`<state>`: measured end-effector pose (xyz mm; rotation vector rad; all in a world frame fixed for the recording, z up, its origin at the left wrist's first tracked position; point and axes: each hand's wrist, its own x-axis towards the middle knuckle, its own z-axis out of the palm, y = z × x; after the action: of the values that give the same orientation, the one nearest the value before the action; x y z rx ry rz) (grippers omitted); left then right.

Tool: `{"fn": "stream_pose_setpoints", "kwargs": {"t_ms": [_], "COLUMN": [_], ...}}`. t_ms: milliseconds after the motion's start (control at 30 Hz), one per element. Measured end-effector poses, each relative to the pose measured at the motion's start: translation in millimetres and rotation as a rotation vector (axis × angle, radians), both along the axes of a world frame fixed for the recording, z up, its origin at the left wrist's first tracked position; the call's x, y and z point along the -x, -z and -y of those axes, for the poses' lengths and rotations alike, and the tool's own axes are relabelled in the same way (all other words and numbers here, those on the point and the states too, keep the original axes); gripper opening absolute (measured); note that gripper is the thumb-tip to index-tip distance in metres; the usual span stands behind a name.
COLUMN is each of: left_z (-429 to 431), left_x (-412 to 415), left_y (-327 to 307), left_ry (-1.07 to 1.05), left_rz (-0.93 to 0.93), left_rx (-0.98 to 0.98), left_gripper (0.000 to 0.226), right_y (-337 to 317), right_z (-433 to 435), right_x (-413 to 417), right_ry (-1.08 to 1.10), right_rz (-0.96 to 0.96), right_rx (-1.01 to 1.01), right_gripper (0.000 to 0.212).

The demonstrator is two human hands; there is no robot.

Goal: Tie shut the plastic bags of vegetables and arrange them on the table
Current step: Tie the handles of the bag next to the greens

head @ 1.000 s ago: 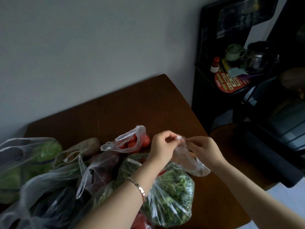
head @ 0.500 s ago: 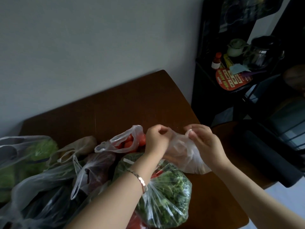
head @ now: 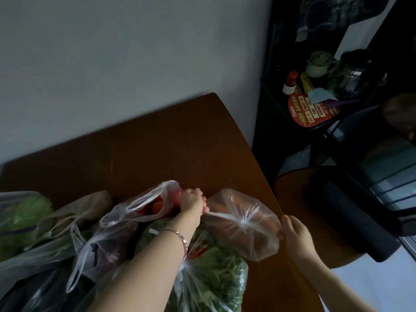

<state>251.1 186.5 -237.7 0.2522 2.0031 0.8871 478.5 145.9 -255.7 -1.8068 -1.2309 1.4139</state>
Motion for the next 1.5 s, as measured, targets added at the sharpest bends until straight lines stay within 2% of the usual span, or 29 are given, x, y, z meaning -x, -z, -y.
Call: {"fn": "stream_pose_setpoints", "kwargs": {"t_ms": [33,67,100,133,167,233,267,367,467,600,700,733,800,833,900,967,1000,1067,1100,1133,1200,1267,1400,1467,1500], "left_z": [3,8,14,19,24,30,32,32,32,35,39,38,38,36,33,24,15,-3,-10,-12,-12,-6,4,10,12], "left_x": [-4,-6,-9,-12,-11,-12,-13,-16,-17,-20,-21,-21,-21,-21,-17,-16,-16,-15,-13,-11,-8,-3,-5,-17,-24], "left_y": [3,8,4,1,4,11,15,26,37,48,52,53,50,46,34,18,11,-4,-7,-11,-18,-19,-9,-7,-9], "left_ry": [0.359,0.701,1.014,1.268,1.412,1.499,1.505,1.473,1.502,1.514,1.528,1.532,1.539,1.515,1.298,0.806,0.485,-0.085,-0.275,-0.305,-0.125,0.083,0.304,0.498,0.591], "left_rz": [-0.278,-0.48,-0.61,-0.664,-0.716,-0.795,-0.804,-0.84,-0.897,-0.956,-0.964,-0.96,-0.948,-0.936,-0.866,-0.704,-0.492,0.104,0.353,0.454,0.396,0.233,0.113,-0.032,-0.026], "left_rx": [-0.043,-0.143,-0.207,-0.173,-0.117,-0.049,-0.026,0.004,0.036,0.087,0.132,0.136,0.124,0.091,-0.059,-0.216,-0.238,-0.274,-0.319,-0.341,-0.311,-0.253,-0.121,-0.123,-0.134], "left_gripper": [0.024,0.022,0.029,0.04,0.05,0.06,0.06,0.059,0.063,0.074,0.079,0.079,0.076,0.071,0.051,0.028,0.026,0.039,0.045,0.048,0.051,0.05,0.049,0.052,0.052], "right_y": [-1,-1,-1,3,10,27,32,44,51,55,54,49,46,43,29,6,-6,-27,-33,-37,-36,-28,-18,-25,-32], "right_z": [-4,-7,-10,-12,-11,-9,-7,-1,1,2,3,4,4,1,-2,-6,-9,-13,-17,-20,-23,-22,-20,-22,-24], "right_x": [6,14,22,29,35,43,45,52,54,54,57,57,58,56,51,46,45,43,43,44,45,43,38,36,36], "right_ry": [-0.06,-0.137,-0.237,-0.348,-0.467,-0.621,-0.632,-0.608,-0.671,-0.722,-0.75,-0.757,-0.74,-0.694,-0.476,-0.186,-0.065,0.11,0.152,0.161,0.116,0.064,0.137,0.11,0.077], "right_rz": [0.076,0.149,0.226,0.336,0.476,0.693,0.732,0.795,0.81,0.837,0.852,0.815,0.771,0.686,0.453,0.152,-0.038,-0.394,-0.505,-0.573,-0.539,-0.4,-0.293,-0.254,-0.256], "right_rx": [-0.053,-0.1,-0.136,-0.159,-0.187,-0.221,-0.238,-0.343,-0.275,-0.163,-0.119,-0.093,-0.102,-0.095,-0.135,-0.148,-0.127,-0.093,-0.079,-0.065,-0.042,-0.026,0.038,-0.041,-0.111], "right_gripper": [0.03,0.025,0.021,0.024,0.037,0.06,0.064,0.055,0.058,0.081,0.086,0.086,0.071,0.064,0.049,0.036,0.032,0.026,0.024,0.024,0.023,0.023,0.025,0.025,0.024]}}
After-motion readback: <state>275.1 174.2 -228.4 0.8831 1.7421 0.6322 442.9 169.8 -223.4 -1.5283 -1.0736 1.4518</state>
